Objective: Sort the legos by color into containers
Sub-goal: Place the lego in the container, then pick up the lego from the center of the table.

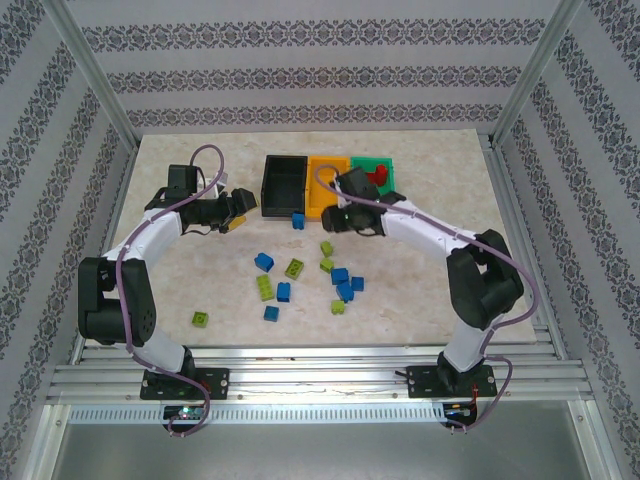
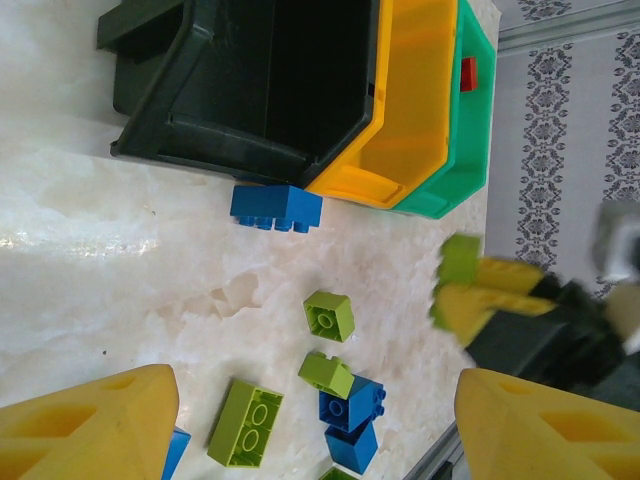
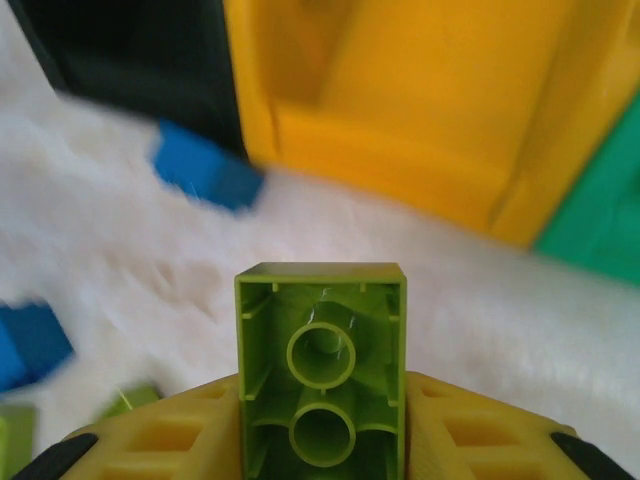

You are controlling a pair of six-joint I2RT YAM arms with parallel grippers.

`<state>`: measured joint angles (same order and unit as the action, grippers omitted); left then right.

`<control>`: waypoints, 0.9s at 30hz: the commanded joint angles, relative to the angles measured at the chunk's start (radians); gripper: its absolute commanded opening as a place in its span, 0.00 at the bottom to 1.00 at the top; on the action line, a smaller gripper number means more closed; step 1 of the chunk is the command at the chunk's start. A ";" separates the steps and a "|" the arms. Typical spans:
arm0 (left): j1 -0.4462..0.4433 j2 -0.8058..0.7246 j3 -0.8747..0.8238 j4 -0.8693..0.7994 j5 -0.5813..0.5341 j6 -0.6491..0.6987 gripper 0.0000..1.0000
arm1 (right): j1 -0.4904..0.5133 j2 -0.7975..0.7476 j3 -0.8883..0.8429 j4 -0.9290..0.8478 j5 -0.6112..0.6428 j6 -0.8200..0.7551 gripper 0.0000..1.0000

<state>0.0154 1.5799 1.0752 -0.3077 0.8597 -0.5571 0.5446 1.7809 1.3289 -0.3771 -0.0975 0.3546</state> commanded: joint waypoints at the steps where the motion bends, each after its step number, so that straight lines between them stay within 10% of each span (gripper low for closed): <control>1: 0.015 0.010 0.012 -0.022 0.005 0.027 0.73 | -0.033 0.082 0.143 -0.049 -0.017 -0.027 0.38; 9: 0.015 0.010 0.012 -0.026 0.004 0.031 0.73 | -0.095 0.248 0.443 -0.167 -0.031 -0.048 0.48; 27: 0.017 -0.006 0.007 -0.014 0.008 0.023 0.74 | 0.063 -0.021 -0.114 -0.016 -0.026 -0.002 0.48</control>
<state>0.0154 1.5826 1.0752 -0.3080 0.8600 -0.5526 0.6071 1.7790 1.2736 -0.4389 -0.1326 0.3225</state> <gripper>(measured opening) 0.737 0.478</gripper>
